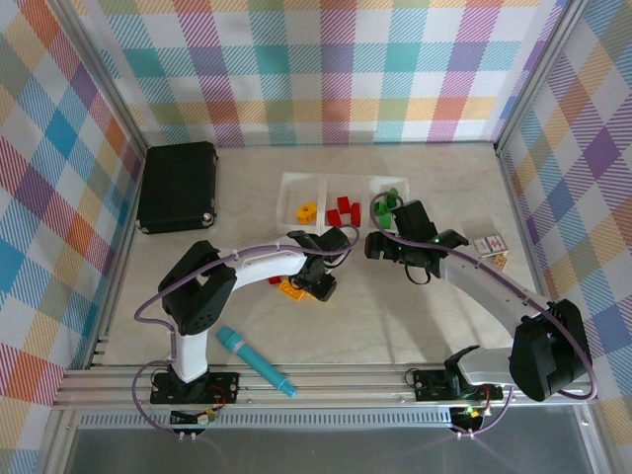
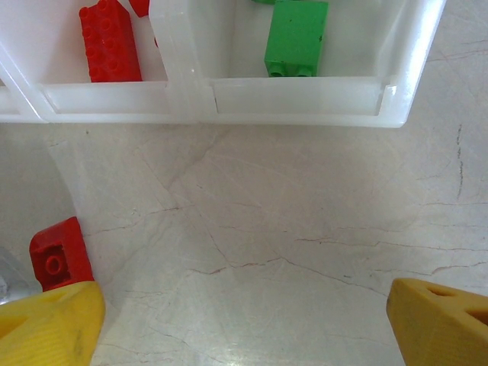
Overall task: Sort the legos into containers by color
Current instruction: Pick up the lego from the center of the table.
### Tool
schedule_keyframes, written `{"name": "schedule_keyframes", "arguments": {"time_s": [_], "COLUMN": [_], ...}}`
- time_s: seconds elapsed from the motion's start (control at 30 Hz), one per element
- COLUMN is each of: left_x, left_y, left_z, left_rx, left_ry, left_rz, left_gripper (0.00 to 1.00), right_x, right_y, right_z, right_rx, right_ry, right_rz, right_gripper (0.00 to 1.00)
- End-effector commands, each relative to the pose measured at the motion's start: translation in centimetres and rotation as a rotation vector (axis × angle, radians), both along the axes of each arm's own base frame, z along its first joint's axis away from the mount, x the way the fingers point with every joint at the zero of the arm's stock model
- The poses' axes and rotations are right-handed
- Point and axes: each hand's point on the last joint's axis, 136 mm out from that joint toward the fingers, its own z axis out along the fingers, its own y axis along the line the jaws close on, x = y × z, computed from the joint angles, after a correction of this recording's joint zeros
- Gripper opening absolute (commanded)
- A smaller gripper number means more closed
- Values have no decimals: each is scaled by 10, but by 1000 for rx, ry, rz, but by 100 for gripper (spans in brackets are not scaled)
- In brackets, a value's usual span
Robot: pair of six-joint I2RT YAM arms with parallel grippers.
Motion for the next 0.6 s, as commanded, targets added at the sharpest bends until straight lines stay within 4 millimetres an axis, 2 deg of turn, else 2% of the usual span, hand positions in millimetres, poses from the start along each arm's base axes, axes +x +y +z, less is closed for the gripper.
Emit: {"name": "schedule_keyframes", "arguments": {"time_s": [0.0,0.27,0.47,0.57], "left_x": [-1,3,18,35], "left_y": [6,9,5,12], "left_z": [0,8,37,52], "left_rx": [33,50,-39,-68], "left_ry": [19,-5,-49,-75], "left_rz": [10,19,49,92], "left_gripper": [37,27,25,23], "right_x": [1,2,4,4], "right_y": [-2,-2,-3,-3], "right_z": [3,4,2,3], "right_rx": [15,12,2,3], "right_ry": [-11,-15,-16,-19], "right_rz": [-16,-16,-16,-16], "right_gripper": [95,95,95,95]}}
